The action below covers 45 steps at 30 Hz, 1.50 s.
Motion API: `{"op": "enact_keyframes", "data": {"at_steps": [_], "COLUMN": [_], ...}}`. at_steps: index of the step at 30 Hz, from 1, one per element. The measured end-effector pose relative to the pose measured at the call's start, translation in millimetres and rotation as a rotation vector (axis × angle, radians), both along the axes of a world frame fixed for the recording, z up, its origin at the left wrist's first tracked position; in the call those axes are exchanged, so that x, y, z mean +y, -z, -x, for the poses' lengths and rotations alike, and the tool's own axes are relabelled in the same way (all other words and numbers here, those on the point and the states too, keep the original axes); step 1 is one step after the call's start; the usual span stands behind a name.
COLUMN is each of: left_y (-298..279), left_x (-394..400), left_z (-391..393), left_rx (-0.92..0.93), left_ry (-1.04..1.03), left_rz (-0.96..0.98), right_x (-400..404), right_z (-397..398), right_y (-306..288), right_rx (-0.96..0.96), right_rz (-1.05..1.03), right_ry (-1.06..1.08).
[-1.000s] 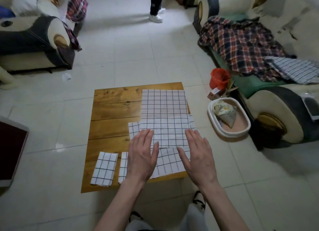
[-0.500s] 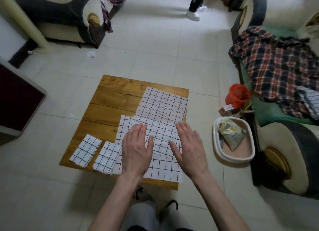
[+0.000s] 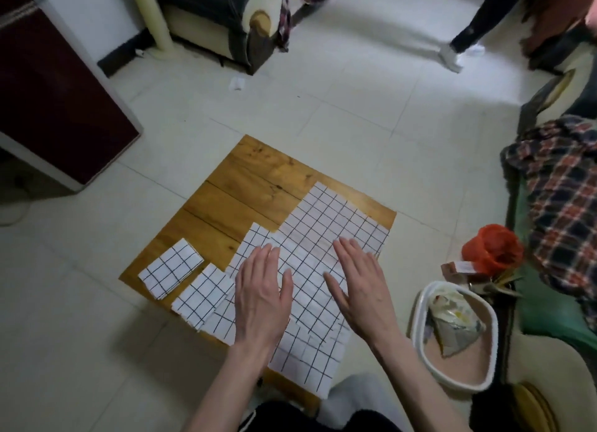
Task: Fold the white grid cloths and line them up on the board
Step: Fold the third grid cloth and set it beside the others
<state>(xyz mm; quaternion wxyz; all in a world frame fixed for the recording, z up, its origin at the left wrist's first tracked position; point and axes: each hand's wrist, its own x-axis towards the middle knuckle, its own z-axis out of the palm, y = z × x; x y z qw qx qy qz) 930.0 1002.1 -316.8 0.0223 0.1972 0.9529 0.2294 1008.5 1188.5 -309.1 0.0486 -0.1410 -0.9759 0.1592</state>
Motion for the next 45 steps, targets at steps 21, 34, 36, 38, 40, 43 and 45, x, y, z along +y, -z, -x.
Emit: {"op": "enact_keyframes", "data": {"at_steps": [21,34,36,38,40,43,45], "left_y": [32,104,121,138,155,191,223], "left_x": [156,194,199,205,208,209,209], "left_z": [-32,-65,-62,-56,-47,-34,-30], "left_rx": [-0.076,-0.14,-0.148,-0.14,-0.133,-0.127,-0.119], "left_ry": [-0.631,-0.724,-0.737,-0.751,-0.772,-0.762,-0.735], "left_rz": [-0.027,-0.048,-0.043,-0.043,-0.039,-0.017,0.012], "right_x": [196,256,263,268,271,272,274], "right_z": [117,123,133,145,157,175,185], "right_y": [52,106,120,137,157,192,220], "right_rx": [-0.128,-0.146,-0.146,-0.156,-0.173,-0.168,-0.16], "right_rz": [0.074,0.01,0.022,0.015,0.014,0.017,0.016], "right_ry": [-0.786,-0.967,-0.999,-1.013,-1.011,-1.002,-1.014]}}
